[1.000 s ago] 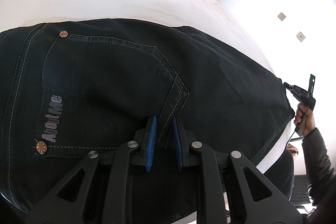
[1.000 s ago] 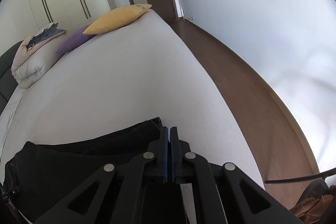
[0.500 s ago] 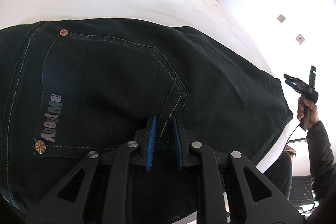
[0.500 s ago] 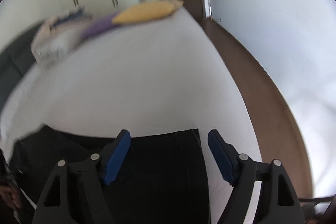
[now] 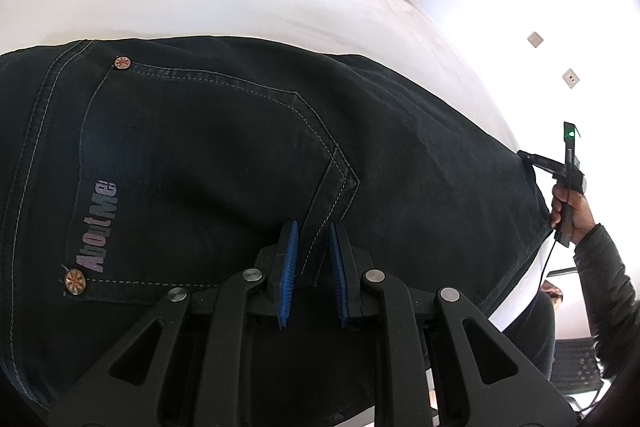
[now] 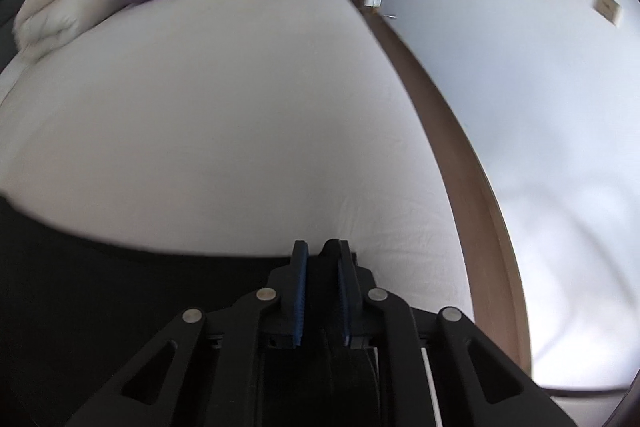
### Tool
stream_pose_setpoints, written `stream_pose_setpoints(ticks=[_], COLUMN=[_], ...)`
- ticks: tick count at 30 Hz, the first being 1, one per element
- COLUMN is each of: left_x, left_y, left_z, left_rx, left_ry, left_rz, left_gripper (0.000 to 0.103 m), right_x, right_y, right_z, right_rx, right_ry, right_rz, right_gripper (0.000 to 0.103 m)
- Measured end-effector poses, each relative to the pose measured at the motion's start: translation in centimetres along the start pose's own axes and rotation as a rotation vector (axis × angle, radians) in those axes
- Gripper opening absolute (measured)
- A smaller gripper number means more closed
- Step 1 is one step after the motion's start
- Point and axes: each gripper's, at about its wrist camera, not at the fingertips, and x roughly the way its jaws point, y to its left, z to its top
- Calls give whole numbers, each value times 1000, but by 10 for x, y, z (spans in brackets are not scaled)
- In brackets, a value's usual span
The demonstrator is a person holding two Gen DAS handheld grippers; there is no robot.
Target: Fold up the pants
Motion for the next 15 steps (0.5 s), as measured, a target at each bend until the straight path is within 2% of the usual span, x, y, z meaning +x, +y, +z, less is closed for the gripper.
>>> stream_pose_setpoints(ticks=[4,6,7,8,10,12,14,15], left_x=[-2,-4,-5,-6,-9,-10,-11,-11], left_y=[5,8,9,9,10,10,9,8], left_z=[-3,-5,-7,-8,-10,-12,-13,-14], left_rx=[-11,-13,-16,-18,-15,-10,-11,-8], left_ry=[-11,-19,-22,-25,-31,-38,-45,-48], left_rz=[-22,-28,-29,-28,-26,-22,-17,-10], left_gripper=[16,16,16,16,16,16,16,16], right_x=[5,1,-3,-5,-26,-56,-81,-90], right_y=[-4,-14,-21,-26,-41,-35,-11,11], right_z=[-2,-3,-6,-1,-4,-16,-27,-38], right_rx=[65,109,150,207,316,351,335,315], right_ry=[-40,-68,-75,-84,-115,-162,-177,-164], right_rz=[-11,-10,-3,-16,-83,42,250,376], right_gripper=[15,25,37,53,55,52,40,40])
